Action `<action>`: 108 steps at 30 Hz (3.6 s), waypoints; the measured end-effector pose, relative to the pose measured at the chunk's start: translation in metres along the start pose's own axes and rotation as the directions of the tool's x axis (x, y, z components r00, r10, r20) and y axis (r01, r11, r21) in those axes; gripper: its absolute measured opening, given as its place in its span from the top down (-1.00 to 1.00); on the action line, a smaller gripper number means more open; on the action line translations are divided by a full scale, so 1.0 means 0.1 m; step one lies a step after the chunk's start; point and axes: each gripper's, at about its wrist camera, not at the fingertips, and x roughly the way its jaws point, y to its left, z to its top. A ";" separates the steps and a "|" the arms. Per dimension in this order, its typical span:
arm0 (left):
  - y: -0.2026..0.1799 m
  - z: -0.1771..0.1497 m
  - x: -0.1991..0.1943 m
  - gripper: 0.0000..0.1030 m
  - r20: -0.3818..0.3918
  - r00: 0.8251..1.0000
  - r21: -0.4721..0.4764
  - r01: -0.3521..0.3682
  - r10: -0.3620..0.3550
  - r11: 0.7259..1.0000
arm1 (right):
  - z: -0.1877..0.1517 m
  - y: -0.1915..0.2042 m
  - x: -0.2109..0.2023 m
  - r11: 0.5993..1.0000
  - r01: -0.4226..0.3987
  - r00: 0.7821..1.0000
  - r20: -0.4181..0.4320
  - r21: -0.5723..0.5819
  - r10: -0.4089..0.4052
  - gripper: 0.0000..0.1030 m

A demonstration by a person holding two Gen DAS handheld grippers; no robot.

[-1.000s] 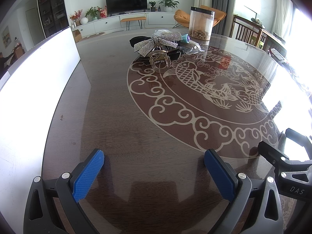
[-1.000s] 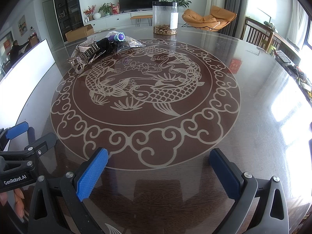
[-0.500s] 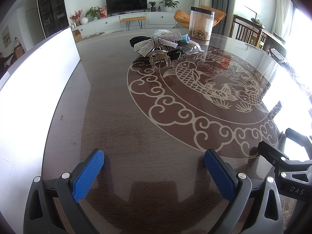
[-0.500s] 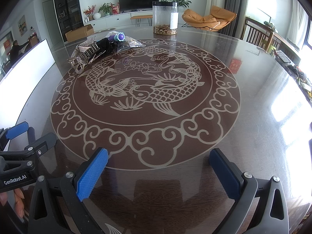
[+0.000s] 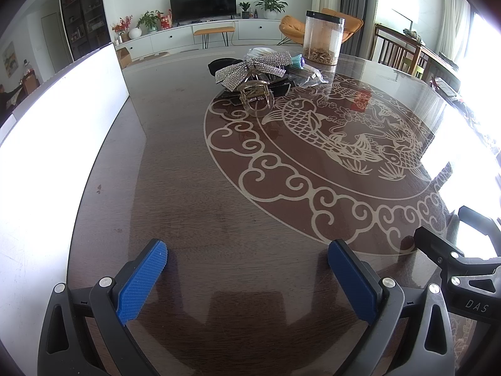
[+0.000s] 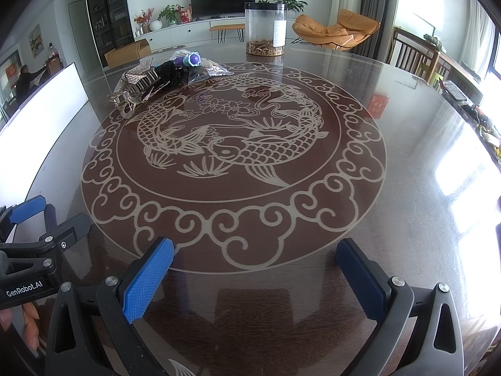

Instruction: Organize objects

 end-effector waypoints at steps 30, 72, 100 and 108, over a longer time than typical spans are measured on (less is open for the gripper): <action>0.00 0.86 0.25 -0.24 -0.018 0.998 0.026 0.067 -0.067 0.997 | 0.00 0.00 0.00 1.000 0.000 1.000 0.000 0.000 0.000 -1.00; 0.17 0.08 -0.45 -0.57 -0.019 0.990 -0.064 0.135 -0.137 0.989 | 0.00 0.00 0.00 1.000 0.000 1.000 0.000 0.000 0.000 -1.00; -0.04 -0.42 -0.71 -0.57 0.032 0.985 0.066 0.165 -0.167 0.984 | 0.00 0.00 0.00 1.000 -0.001 1.000 0.000 -0.001 0.001 -1.00; 0.09 -0.54 -0.56 -0.57 0.005 0.984 0.033 0.177 -0.177 0.984 | 0.00 0.00 0.00 1.000 -0.001 1.000 0.000 -0.001 0.001 -1.00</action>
